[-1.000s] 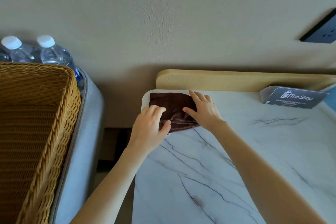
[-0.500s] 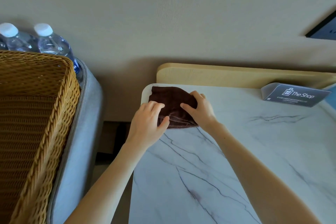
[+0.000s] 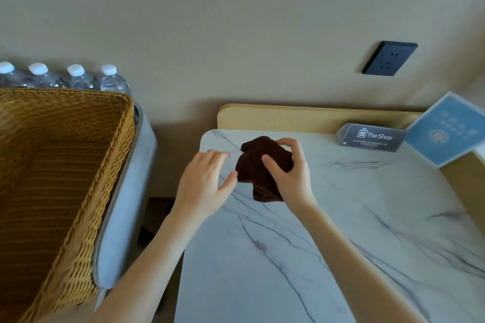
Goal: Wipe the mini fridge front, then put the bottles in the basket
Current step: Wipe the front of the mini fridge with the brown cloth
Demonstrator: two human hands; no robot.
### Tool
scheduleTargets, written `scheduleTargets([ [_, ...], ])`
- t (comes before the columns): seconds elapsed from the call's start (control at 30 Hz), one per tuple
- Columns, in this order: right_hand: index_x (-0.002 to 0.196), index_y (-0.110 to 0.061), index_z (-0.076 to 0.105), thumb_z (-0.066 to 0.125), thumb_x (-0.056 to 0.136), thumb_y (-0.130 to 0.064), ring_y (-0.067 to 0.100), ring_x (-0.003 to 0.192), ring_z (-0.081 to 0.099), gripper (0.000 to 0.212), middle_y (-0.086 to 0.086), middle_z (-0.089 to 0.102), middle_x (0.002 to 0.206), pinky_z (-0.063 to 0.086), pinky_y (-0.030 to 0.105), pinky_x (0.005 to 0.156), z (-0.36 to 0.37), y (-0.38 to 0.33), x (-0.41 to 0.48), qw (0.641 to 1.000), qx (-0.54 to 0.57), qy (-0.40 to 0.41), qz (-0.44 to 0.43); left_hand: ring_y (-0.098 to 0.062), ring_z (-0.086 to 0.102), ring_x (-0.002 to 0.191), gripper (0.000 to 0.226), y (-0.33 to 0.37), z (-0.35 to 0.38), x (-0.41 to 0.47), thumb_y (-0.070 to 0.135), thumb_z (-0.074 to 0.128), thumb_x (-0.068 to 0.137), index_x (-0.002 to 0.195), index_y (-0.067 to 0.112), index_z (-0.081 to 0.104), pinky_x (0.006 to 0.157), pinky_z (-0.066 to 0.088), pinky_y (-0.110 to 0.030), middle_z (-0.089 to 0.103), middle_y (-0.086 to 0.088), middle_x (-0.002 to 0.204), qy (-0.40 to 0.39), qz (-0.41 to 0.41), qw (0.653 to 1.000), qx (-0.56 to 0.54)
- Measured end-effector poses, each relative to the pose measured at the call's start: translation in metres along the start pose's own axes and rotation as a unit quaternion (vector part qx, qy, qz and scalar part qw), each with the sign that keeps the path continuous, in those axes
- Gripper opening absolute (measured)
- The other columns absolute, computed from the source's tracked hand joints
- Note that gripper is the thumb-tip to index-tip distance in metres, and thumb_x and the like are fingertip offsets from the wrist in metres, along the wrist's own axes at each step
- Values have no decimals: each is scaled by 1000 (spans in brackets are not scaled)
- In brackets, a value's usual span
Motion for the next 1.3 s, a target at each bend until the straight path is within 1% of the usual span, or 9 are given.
scheduleTargets([
  [0.07, 113, -37, 55, 67, 91, -17, 8, 82, 65, 32, -3, 66, 91, 55, 22, 67, -16, -17, -23, 1000, 13, -12, -26, -23, 59, 101, 47, 20, -13, -10, 44, 44, 90, 117, 11, 64, 79, 48, -31, 66, -1, 112, 9, 11, 1000, 1],
  [0.17, 114, -31, 59, 63, 93, -13, 6, 98, 62, 28, -13, 66, 106, 52, 16, 78, -42, -35, -57, 997, 10, -30, -67, -24, 60, 100, 47, 52, -29, -29, 45, 44, 90, 116, 10, 63, 78, 51, -35, 67, -1, 112, 25, 26, 999, 1],
  [0.27, 111, -26, 61, 64, 92, -9, 5, 98, 61, 26, -16, 65, 106, 49, 13, 79, -69, -39, -92, 996, 4, -33, -86, -24, 60, 100, 46, 86, -37, -53, 44, 44, 90, 115, 11, 63, 76, 52, -36, 67, -1, 110, 37, 35, 999, -3],
  [0.4, 109, -27, 61, 68, 88, -7, 6, 95, 63, 30, -16, 67, 100, 54, 19, 78, -105, -19, -149, 998, 24, -33, -56, -24, 61, 101, 45, 124, -29, -100, 44, 45, 90, 115, 12, 63, 77, 54, -39, 66, 1, 110, 25, 30, 999, -8],
  [0.57, 109, -30, 62, 72, 87, -11, 6, 100, 63, 31, -15, 67, 104, 56, 28, 83, -152, 25, -228, 999, 24, -22, -10, -24, 60, 101, 48, 164, -2, -183, 46, 42, 90, 116, 12, 64, 78, 54, -37, 66, -1, 111, -13, -6, 1000, 7],
  [0.7, 110, -28, 63, 72, 87, -9, 6, 104, 62, 31, -17, 66, 105, 55, 37, 92, -184, 34, -279, 999, 15, -30, -9, -22, 61, 103, 47, 200, 2, -240, 46, 43, 91, 116, 12, 64, 78, 53, -32, 67, -1, 111, -19, -24, 999, 13],
  [0.87, 111, -26, 63, 72, 87, -10, 9, 105, 62, 30, -14, 66, 106, 54, 46, 92, -212, 32, -323, 999, 25, -26, -4, -20, 61, 104, 47, 236, -13, -279, 47, 43, 91, 118, 13, 64, 78, 55, -32, 67, 1, 113, -8, -29, 999, 14],
  [1.07, 111, -29, 63, 71, 88, -11, 8, 105, 63, 31, -15, 66, 106, 54, 45, 93, -237, 25, -363, 999, 33, -25, -14, -20, 61, 103, 47, 270, -23, -311, 46, 43, 91, 117, 13, 64, 78, 47, -25, 67, 1, 113, 10, -14, 999, 32],
  [1.3, 113, -30, 62, 72, 88, -13, 4, 103, 63, 32, -18, 66, 105, 57, 36, 89, -266, 32, -422, 999, 26, -3, -20, -19, 61, 102, 47, 291, -24, -364, 48, 43, 91, 116, 13, 64, 77, 44, -22, 67, 1, 112, 1, 4, 999, 42],
])
Point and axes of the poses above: each hand's wrist, its own x-axis towards the middle knuckle, its own z-axis out of the palm, y = z × x, the point moved 5 cm from there along x, towards the middle knuckle
